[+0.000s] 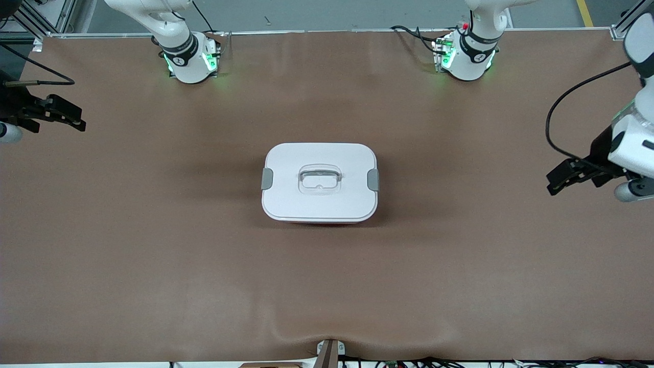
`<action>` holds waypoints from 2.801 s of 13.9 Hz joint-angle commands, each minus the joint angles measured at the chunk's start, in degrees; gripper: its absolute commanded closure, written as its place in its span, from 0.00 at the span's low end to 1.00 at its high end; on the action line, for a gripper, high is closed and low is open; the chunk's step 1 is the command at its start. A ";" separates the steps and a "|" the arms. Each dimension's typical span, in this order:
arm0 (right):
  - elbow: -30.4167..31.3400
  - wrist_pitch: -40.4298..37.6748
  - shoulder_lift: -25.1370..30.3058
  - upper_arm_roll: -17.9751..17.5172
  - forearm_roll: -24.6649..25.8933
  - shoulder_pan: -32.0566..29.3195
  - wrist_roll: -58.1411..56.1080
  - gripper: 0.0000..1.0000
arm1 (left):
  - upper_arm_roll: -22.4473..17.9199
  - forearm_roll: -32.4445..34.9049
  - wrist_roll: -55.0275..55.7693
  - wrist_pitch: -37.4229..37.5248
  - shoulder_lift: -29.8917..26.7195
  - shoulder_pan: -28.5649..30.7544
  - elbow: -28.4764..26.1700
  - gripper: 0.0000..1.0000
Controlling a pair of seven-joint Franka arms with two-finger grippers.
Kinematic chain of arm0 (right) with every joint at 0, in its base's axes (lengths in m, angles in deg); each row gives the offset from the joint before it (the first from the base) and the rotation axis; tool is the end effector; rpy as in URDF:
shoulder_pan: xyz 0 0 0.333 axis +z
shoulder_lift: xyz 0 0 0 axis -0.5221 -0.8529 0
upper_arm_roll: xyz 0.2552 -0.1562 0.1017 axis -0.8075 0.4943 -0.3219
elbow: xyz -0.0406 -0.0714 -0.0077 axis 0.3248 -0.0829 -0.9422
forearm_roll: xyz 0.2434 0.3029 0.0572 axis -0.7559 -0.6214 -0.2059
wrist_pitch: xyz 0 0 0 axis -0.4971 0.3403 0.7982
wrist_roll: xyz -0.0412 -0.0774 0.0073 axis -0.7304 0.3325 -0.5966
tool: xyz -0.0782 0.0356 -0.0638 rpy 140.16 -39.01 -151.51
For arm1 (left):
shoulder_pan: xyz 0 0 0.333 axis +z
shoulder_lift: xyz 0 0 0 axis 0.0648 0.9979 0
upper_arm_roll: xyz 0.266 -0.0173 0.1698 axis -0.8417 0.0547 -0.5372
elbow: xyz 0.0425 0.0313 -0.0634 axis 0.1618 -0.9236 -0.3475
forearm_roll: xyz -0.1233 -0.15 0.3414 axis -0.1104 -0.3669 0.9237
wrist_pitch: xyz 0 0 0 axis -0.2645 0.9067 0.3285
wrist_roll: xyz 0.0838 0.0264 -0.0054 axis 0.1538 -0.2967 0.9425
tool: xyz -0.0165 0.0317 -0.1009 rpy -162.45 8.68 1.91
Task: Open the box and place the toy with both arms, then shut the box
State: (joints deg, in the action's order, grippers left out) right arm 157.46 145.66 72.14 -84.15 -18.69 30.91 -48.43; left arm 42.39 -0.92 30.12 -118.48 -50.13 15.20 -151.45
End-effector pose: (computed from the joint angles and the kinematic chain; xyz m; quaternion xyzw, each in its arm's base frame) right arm 0.5377 -0.0089 0.6309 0.9990 0.0167 -0.0407 0.0073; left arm 0.6110 -0.0504 0.6036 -0.9947 -0.0593 -0.0834 0.0101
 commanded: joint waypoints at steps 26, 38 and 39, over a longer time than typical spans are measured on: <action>-0.55 0.08 -0.13 0.09 1.13 1.26 0.27 0.00 | -8.18 -7.69 -12.65 9.22 -10.45 -3.46 -5.35 0.00; -0.64 0.08 -0.13 0.09 1.13 1.26 0.27 0.00 | -15.51 -7.61 -12.57 11.33 -9.58 -9.20 -4.91 0.00; -0.64 0.08 -0.13 0.09 1.13 1.35 0.27 0.00 | -15.42 -7.61 -12.57 11.33 -9.58 -9.37 -4.39 0.00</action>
State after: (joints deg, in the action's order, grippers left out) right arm 157.44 145.77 72.14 -84.19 -18.68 31.65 -48.43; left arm 27.46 -8.28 18.11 -108.36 -60.07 6.50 -157.26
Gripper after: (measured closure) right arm 0.000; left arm 0.000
